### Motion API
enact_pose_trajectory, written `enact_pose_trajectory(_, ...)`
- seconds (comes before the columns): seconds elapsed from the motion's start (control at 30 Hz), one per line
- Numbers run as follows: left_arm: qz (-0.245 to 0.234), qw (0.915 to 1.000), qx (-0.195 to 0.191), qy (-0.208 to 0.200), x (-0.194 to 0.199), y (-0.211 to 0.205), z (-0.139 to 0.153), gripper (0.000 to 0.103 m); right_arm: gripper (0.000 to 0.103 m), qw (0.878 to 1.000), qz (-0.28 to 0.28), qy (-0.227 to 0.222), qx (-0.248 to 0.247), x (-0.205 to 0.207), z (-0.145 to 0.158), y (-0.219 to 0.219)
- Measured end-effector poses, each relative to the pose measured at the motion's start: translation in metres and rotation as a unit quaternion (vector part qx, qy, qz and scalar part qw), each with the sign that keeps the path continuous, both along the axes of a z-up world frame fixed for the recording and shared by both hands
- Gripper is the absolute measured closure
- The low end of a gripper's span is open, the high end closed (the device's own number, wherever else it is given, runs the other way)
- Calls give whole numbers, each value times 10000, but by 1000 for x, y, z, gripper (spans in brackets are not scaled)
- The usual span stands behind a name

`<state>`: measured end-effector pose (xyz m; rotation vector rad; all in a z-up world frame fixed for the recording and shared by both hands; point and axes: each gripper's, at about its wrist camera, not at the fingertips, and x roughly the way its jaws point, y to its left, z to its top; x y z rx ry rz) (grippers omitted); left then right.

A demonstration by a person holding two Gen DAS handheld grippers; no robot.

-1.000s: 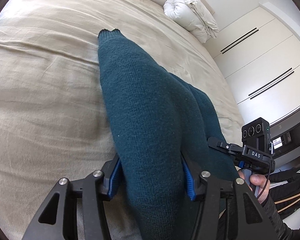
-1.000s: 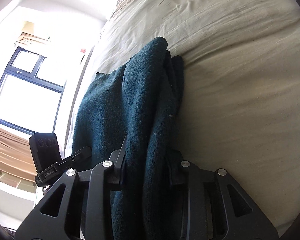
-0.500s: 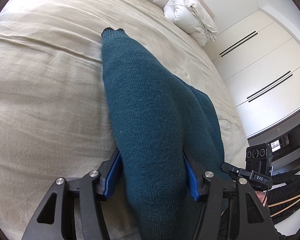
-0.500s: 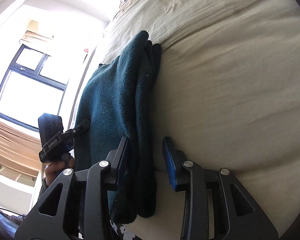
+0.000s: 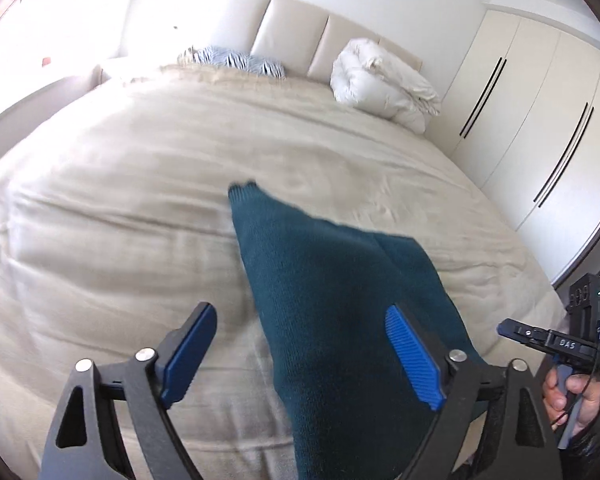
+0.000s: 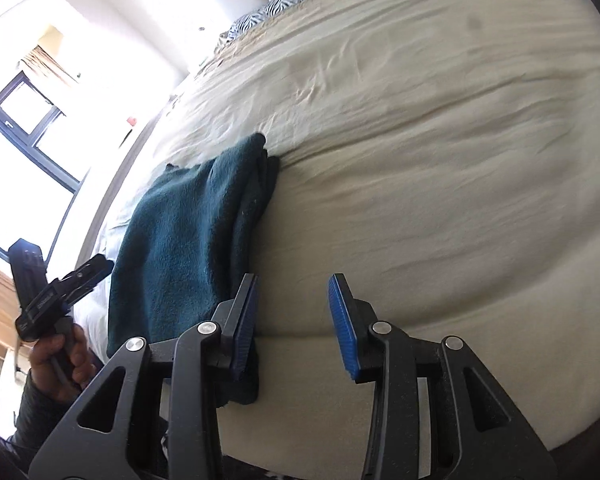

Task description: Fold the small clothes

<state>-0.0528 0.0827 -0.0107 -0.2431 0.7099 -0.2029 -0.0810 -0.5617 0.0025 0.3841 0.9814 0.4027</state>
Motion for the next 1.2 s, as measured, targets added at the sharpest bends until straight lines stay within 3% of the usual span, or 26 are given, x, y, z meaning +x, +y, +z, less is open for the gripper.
enact_pose_trajectory(0.03,88,9992,208,-324,-8,-3,14,0,61,9998,-68,-173,-69,-3,11,1)
enact_pose_trajectory(0.17,442,9821,984,-1546,-39,-16,73,0,56,9919,-257,-1085,-602,-18,65,15)
enact_pose_trajectory(0.23,724,9700,1267,-1945,-51,-23,99,0,43,9833,-302,-1582,-852,-28,92,25)
enact_pose_trajectory(0.27,853,9645,1338,-2110,-57,-24,112,0,37,9772,-372,-1851,-970,-35,107,29)
enact_pose_trajectory(0.33,1005,9525,1377,-2523,-72,-27,135,0,15,9617,-555,-2445,-1105,-50,136,36)
enact_pose_trajectory(0.4,1100,9408,1338,-2915,-87,-28,155,0,1,9412,-787,-3082,-1137,-70,164,39)
enact_pose_trajectory(0.43,1167,9375,1391,-2969,-91,-30,163,0,0,9296,-913,-3382,-1144,-79,176,39)
enact_pose_trajectory(0.53,1234,9379,1787,-2706,-90,-41,176,0,0,9090,-1076,-3861,-1142,-97,208,42)
enact_pose_trajectory(0.7,1210,9475,2046,-2138,-73,-48,158,0,0,9174,-1116,-3741,-779,-105,226,42)
enact_pose_trajectory(0.77,1262,9551,2097,-1671,-61,-47,140,0,0,9233,-1092,-3599,-783,-103,223,45)
enact_pose_trajectory(0.87,1184,9714,1908,-775,-45,-43,102,0,0,9439,-834,-2997,-1110,-87,205,55)
enact_pose_trajectory(0.93,1141,9772,1776,-241,-35,-41,76,0,0,9581,-747,-2448,-1287,-74,187,61)
enact_pose_trajectory(1.07,979,9785,1757,451,-32,-49,30,0,0,9778,-643,-1483,-1331,-53,134,68)
enact_pose_trajectory(1.2,929,9780,1674,826,-36,-53,7,0,0,9822,-563,-922,-1538,-45,96,79)
